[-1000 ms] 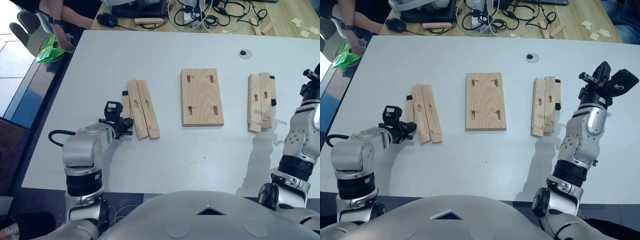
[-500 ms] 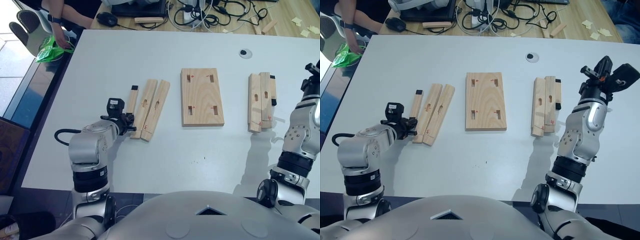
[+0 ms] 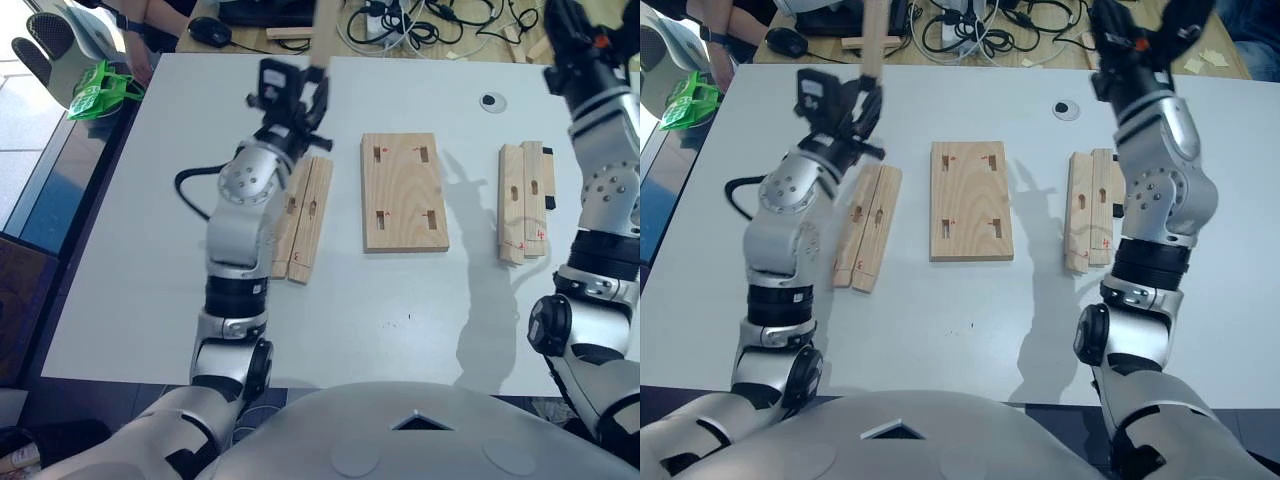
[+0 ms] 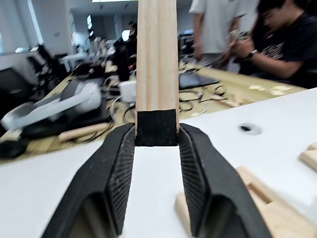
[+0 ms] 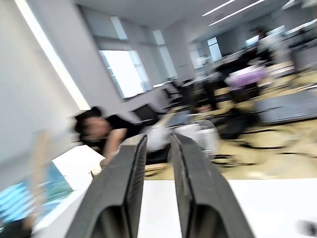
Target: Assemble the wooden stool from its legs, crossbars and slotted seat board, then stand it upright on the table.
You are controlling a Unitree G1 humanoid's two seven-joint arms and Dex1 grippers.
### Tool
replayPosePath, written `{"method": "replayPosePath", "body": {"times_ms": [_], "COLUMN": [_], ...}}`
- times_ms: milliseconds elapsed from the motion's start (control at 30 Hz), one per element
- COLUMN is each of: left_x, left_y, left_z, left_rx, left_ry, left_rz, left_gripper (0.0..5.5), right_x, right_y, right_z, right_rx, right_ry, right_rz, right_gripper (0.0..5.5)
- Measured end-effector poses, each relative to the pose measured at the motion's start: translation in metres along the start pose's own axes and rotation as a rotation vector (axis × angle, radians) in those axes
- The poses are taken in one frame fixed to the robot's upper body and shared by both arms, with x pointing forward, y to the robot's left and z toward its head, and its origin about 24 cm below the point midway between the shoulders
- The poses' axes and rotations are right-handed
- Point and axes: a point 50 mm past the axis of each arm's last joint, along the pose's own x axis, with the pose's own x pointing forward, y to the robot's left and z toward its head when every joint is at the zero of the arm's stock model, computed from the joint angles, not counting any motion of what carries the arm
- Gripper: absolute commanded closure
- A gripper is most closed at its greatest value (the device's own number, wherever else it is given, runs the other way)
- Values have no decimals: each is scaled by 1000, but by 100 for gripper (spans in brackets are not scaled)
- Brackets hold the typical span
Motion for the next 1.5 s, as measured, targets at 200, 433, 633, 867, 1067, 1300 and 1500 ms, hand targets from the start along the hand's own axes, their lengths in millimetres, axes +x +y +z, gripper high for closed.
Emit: {"method": "replayPosePath", "body": {"times_ms": [200, 433, 633, 867, 1067, 1300, 1500], "left_x": [18, 14, 9, 4, 7, 7, 6], "left_y": [-16, -19, -26, -32, -11, -3, -5], "left_z": [7, 15, 10, 4, 9, 9, 11], "left_rx": [39, 107, 111, 165, 259, 329, 359], "left_ry": [-162, -267, -256, -250, -276, -297, -325], "left_rz": [-156, -221, -262, -307, -284, -312, -331], "left_gripper": [422, 422, 422, 422, 422, 422, 422], "right_x": [22, 28, 29, 26, 19, 15, 12], "right_y": [53, 60, 59, 59, 55, 52, 47], "right_z": [22, 17, 16, 12, 7, 9, 10], "right_rx": [195, 270, 249, 270, 298, 303, 298], "right_ry": [-33, -8, -12, 21, 50, 67, 63], "right_rz": [317, 362, 348, 364, 361, 368, 345], "right_gripper": [319, 204, 143, 253, 357, 468, 493]}}
